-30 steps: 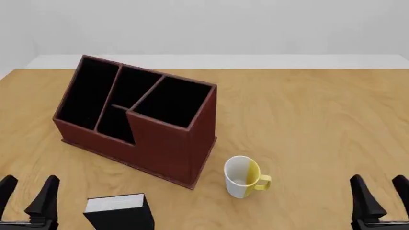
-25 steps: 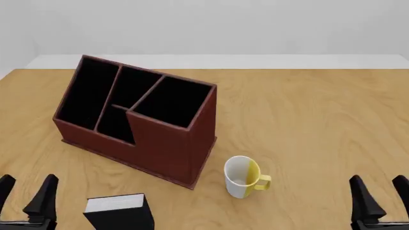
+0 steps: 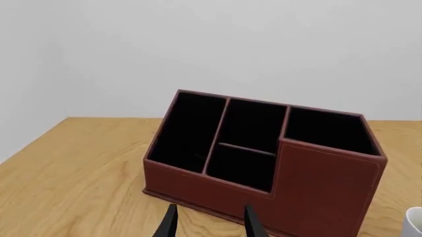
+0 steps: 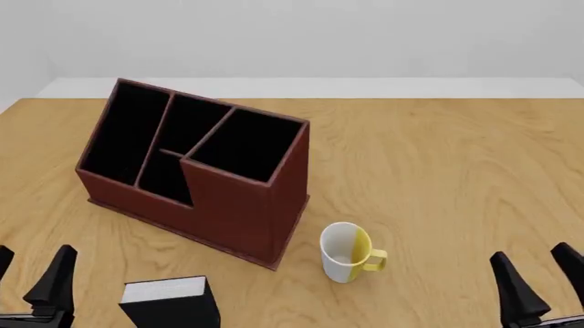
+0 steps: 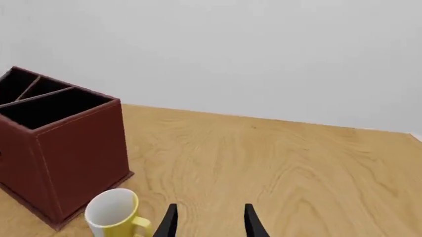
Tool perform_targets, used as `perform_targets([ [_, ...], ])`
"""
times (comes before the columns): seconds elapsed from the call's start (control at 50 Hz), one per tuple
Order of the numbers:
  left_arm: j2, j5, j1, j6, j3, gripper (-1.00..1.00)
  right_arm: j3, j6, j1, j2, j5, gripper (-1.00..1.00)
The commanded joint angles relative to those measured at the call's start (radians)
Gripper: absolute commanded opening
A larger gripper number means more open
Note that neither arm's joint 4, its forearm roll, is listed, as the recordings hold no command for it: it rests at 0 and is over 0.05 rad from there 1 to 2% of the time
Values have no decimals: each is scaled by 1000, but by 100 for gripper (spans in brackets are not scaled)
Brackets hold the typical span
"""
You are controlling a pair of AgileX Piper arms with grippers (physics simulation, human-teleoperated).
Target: Pick up the book and place it in the right compartment of the caddy.
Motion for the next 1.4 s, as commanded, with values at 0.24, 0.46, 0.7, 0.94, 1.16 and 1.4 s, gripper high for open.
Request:
perform_targets([
  [0.24, -3, 3, -1, 3, -2, 100, -189, -50, 235, -1, 236, 100],
  [0.46, -3, -2, 0, 3, 6, 100, -251, -108, 409, 71, 305, 100],
  [0.7, -4, 0, 2, -6, 2, 100, -303, -129, 553, 235, 262, 100],
  [0.94, -4, -2, 6, -18, -2, 100, -321, -162, 648, 395, 187, 100],
  [1.16, -4, -3, 13, -25, -8, 100, -371, -165, 749, 568, 131, 100],
  [1.4, -4, -5, 20, -31, -3, 100, -444, -195, 825, 719, 144, 100],
])
